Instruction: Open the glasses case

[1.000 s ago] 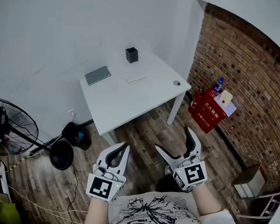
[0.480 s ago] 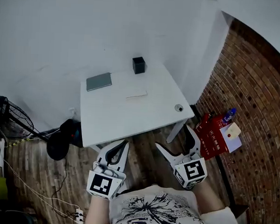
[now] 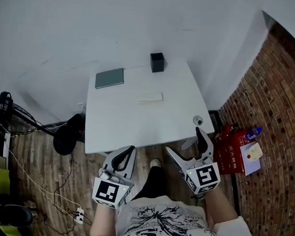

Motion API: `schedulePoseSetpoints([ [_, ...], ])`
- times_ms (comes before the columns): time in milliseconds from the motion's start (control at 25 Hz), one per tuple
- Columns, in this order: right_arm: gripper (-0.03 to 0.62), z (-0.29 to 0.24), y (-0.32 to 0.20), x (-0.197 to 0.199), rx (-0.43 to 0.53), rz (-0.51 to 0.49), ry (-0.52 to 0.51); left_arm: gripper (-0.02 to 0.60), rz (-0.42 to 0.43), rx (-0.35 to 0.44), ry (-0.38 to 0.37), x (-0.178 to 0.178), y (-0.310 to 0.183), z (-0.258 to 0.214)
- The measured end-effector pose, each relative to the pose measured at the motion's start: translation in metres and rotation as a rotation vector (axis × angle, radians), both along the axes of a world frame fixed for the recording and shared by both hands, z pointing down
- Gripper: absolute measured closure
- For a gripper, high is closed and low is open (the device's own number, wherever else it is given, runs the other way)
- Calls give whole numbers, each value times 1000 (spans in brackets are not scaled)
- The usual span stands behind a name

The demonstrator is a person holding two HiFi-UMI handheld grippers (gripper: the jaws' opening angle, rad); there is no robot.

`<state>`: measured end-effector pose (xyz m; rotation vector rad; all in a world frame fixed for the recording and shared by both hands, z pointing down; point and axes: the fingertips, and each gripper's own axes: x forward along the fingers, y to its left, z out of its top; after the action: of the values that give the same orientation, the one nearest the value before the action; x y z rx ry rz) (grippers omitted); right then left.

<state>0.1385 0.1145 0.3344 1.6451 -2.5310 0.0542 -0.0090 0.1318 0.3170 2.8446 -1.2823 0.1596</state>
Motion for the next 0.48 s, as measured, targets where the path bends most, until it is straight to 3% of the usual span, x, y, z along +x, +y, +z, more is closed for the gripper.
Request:
schedulePoseSetpoints([
  [200,89,18,-72,1,-44,-43,35,568,-20,-28,-17,9,-73,22],
  [480,99,65,-190,-3,-192,-111,124,568,-42,-177,-90,10,-187,80],
])
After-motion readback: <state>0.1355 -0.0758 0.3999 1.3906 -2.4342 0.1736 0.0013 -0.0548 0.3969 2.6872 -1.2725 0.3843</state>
